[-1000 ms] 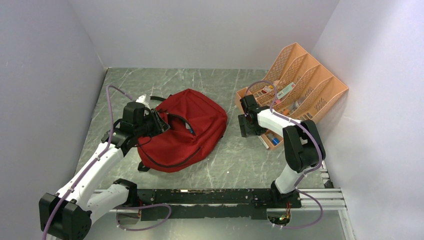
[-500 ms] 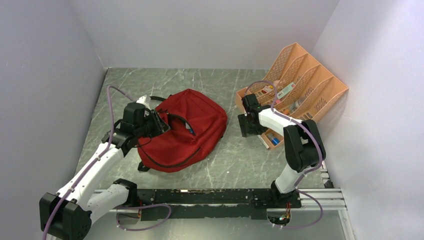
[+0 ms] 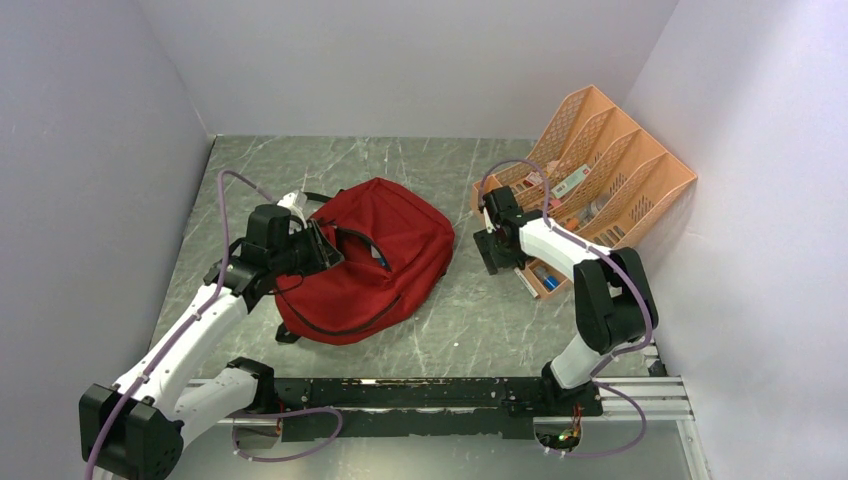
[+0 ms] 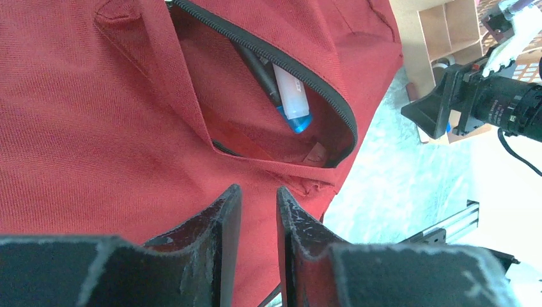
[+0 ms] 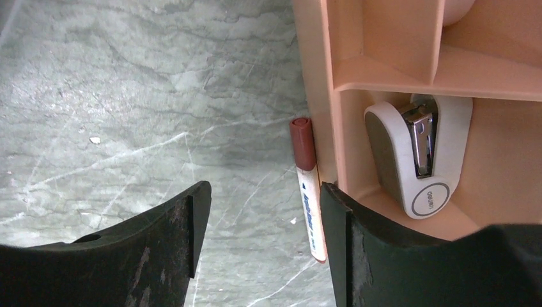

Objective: Pack the student bag
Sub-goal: Pick up the stationery from the center of the board.

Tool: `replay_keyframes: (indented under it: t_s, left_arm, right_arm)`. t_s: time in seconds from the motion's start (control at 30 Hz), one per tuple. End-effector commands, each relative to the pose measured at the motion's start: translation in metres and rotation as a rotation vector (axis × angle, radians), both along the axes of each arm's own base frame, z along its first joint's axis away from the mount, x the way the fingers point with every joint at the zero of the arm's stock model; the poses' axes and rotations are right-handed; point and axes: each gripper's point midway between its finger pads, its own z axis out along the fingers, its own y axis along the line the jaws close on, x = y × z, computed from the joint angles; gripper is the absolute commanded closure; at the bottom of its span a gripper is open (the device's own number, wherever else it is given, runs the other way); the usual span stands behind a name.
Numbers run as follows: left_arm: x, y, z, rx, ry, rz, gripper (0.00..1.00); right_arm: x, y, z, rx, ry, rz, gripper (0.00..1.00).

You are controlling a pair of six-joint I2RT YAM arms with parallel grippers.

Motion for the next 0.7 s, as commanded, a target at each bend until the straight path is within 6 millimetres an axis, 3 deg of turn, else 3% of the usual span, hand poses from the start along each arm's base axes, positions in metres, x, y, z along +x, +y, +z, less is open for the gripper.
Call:
replay_keyframes:
  t_s: [0.0, 0.53, 0.67]
  left_arm:
    - [-0.002, -0.006, 0.015, -0.016, -0.031, -0.062, 0.69]
    - [-0.003, -0.009, 0.022, -0.03, -0.035, -0.071, 0.69]
    - [-0.002, -0.008, 0.022, -0.028, -0.033, -0.07, 0.69]
  right_arm:
    - [0.001, -0.023, 0.007, -0.107, -0.026, 0.03, 0.33]
    - [-0.016, -0.027, -0.037, -0.033, 0.093, 0.067, 0.38]
    - [-0.014, -0.015, -0.035, 0.043, 0.098, 0.088, 0.51]
